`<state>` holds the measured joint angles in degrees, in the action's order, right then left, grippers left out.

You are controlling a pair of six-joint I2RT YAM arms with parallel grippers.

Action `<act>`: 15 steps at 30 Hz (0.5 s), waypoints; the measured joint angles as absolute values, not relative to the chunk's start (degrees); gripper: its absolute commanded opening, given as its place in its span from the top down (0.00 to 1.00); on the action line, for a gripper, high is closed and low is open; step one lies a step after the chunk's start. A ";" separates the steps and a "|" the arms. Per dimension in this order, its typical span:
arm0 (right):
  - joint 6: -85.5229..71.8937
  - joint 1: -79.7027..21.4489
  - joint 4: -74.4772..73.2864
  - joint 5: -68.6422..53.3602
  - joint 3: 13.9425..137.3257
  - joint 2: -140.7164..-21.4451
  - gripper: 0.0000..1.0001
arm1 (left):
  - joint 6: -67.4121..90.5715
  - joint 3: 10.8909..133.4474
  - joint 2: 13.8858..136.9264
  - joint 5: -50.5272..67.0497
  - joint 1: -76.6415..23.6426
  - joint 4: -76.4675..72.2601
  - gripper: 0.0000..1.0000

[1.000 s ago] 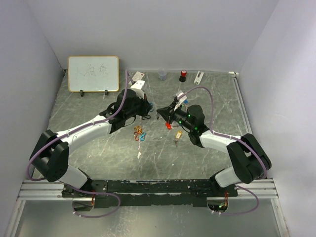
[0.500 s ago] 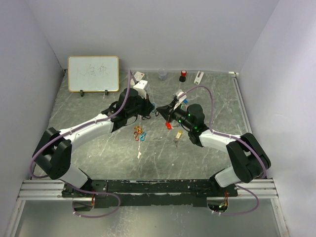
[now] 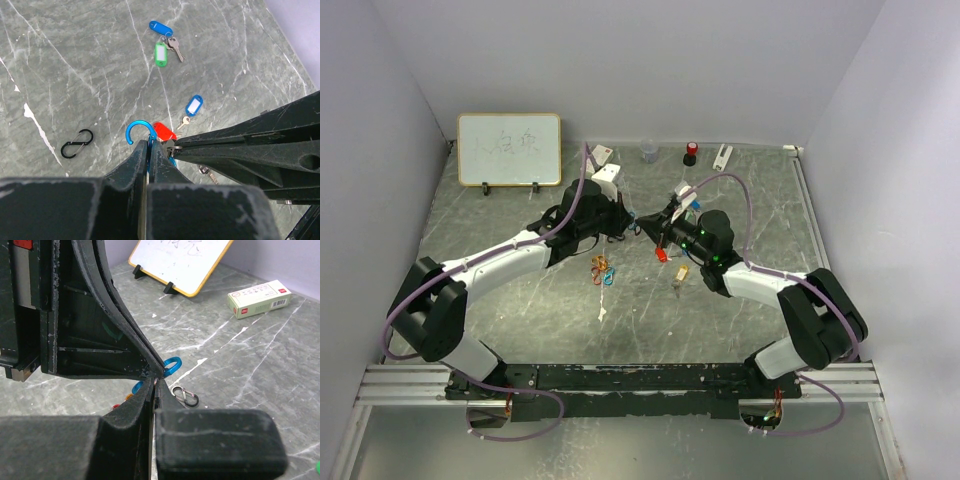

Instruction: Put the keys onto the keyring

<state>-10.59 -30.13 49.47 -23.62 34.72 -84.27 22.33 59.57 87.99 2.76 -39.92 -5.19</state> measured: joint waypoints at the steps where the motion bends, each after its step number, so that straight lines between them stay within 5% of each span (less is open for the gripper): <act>1: -10.55 -30.13 49.47 -23.64 34.72 -84.34 1.00 | 22.31 59.57 87.99 2.79 -39.92 -5.10 0.93; 15: -9.78 -30.39 48.99 -24.67 35.05 -85.03 1.00 | 22.15 59.64 88.49 3.14 -39.99 -4.75 0.93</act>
